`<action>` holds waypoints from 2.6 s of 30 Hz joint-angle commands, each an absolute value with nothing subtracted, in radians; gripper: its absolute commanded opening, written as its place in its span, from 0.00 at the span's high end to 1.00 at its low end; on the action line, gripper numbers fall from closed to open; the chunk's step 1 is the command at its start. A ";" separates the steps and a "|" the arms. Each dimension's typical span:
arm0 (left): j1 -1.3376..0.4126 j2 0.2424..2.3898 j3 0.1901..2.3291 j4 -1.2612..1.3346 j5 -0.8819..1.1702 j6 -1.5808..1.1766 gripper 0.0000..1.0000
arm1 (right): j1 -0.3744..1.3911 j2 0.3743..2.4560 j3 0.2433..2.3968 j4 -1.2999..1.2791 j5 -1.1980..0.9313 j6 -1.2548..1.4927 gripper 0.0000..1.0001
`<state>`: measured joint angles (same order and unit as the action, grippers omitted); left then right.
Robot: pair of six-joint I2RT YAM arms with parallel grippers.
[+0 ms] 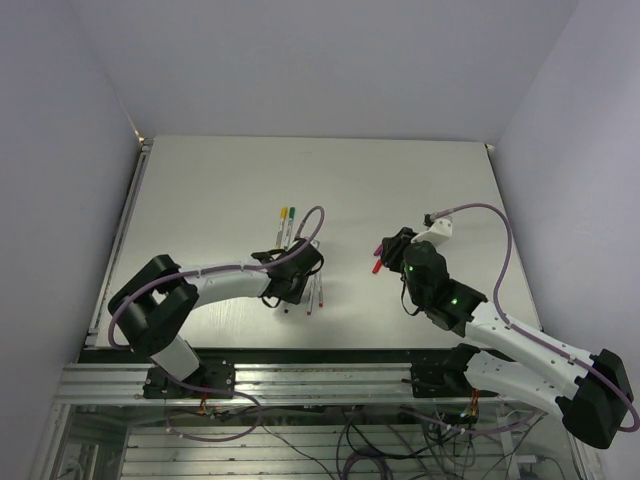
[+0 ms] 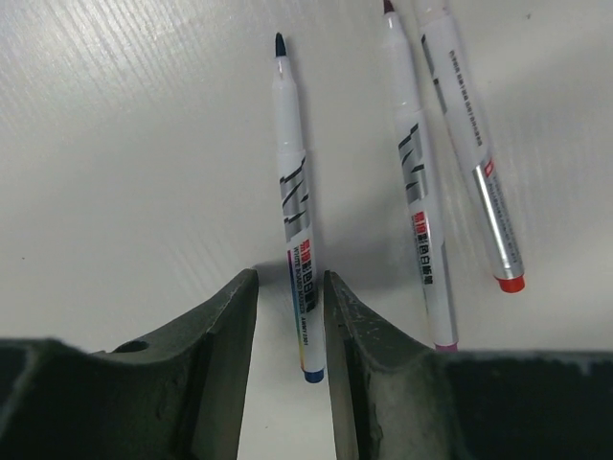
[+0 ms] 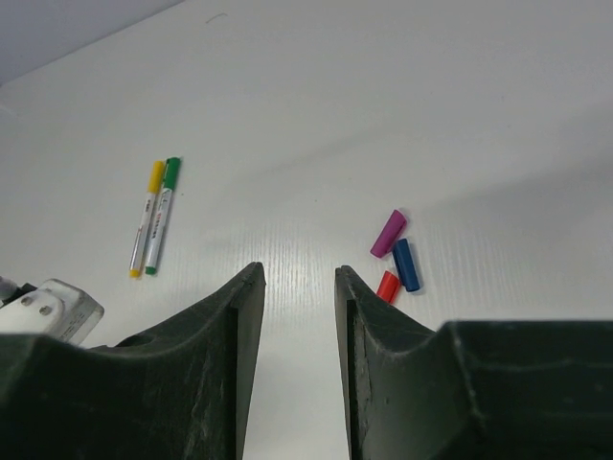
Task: Insert the pens into the pen caps
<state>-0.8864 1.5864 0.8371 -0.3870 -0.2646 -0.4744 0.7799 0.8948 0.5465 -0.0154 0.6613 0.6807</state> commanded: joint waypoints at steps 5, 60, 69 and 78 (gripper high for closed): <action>-0.903 1.648 0.901 -0.444 -0.261 -0.446 0.57 | 0.775 0.893 0.530 0.024 0.665 0.686 0.65; -0.905 1.319 0.875 -0.401 -0.127 -0.490 0.93 | 0.516 1.363 0.779 -0.251 0.451 0.600 0.68; -0.904 1.261 0.776 -0.200 -0.004 -0.552 0.93 | 0.515 1.478 0.807 -0.208 0.419 0.539 0.71; -0.904 1.281 0.766 -0.185 0.018 -0.548 0.93 | 0.513 1.558 0.835 -0.176 0.398 0.493 0.68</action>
